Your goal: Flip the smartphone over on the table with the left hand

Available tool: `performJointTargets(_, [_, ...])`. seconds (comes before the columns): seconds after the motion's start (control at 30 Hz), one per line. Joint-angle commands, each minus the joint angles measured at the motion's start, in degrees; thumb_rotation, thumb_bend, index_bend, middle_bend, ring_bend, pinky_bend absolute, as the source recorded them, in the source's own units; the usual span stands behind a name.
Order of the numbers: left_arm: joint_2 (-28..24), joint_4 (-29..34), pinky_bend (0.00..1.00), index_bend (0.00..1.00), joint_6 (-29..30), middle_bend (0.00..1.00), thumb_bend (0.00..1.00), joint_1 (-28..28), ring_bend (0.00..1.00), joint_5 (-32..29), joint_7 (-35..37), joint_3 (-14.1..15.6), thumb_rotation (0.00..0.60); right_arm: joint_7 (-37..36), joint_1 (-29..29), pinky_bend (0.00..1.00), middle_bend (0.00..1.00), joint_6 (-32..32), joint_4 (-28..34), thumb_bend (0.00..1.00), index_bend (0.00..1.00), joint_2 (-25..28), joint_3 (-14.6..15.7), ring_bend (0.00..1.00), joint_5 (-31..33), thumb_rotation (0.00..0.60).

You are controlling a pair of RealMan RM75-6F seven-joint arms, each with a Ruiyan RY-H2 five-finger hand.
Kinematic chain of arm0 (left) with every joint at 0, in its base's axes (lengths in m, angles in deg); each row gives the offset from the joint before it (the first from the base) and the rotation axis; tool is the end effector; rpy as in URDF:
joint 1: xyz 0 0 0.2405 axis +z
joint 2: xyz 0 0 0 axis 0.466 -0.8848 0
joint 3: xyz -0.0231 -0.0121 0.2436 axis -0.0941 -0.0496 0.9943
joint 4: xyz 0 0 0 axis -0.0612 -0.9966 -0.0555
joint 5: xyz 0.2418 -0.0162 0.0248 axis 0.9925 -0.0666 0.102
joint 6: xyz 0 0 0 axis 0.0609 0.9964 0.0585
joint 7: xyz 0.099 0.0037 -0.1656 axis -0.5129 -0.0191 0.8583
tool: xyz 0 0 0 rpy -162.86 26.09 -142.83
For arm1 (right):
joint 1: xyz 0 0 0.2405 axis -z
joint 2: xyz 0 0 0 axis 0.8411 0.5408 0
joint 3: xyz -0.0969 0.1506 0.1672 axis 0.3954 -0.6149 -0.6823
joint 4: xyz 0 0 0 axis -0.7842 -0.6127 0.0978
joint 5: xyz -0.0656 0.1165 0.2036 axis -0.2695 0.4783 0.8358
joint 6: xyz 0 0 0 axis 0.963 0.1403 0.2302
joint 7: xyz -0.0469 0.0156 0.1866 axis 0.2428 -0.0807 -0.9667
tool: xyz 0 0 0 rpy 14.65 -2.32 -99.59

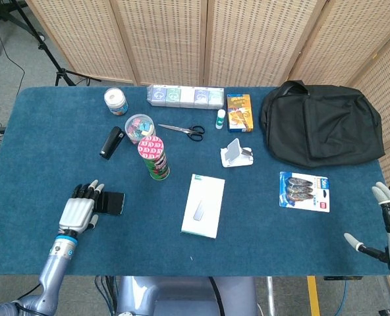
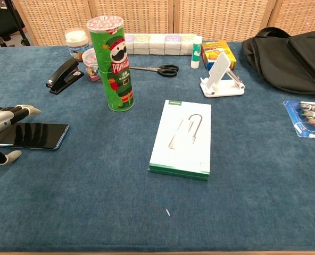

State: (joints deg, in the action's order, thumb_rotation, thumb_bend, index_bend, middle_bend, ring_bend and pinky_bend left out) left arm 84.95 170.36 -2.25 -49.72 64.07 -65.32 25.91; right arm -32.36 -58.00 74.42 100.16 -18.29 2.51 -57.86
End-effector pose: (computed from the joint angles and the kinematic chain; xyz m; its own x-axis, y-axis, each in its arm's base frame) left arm -0.2696 0.3075 -0.0657 0.5078 0.3253 0.7977 0.8553 -0.0798 -0.5119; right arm -0.3058 -0.2132 0.1661 0.2019 0.2203 0.9543 -0.9654 -0.1195 0.2319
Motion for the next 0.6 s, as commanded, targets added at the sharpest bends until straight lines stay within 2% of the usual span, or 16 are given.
performJointTargets(0.03, [0.92,-1.53,0.01,0.0,0.31,0.0,0.41,-0.2,0.0,0.2,0.83,-0.13,0.6,0.01,0.0,0.09,0.0,0.0,-0.02,0.0,0.0,0.01,-0.02,0.0,-0.01,0.6])
performJointTargets(0.23, [1.89,-3.27,0.01,0.0,-0.3,0.0,0.44,-0.71,0.0,0.05,1.58,-0.12,0.6,0.09,-0.06,0.09,0.0,-0.29,-0.11,0.0,0.0,-0.1,-0.03,0.0,0.14,0.6])
performJointTargets(0.4, [2.11,-3.58,0.01,0.21,-0.28,0.0,0.55,-0.85,0.0,0.32,2.14,0.06,0.6,0.3,-0.08,0.09,0.0,-0.39,-0.1,0.0,0.0,-0.16,0.02,0.0,0.09,0.6])
performJointTargets(0.6, [1.29,-2.89,0.01,0.32,0.88,0.0,0.68,-0.34,0.0,0.8,1.96,0.62,0.6,0.28,-0.08,0.09,0.0,-0.5,-0.05,0.0,0.0,-0.13,0.06,0.0,0.06,0.6])
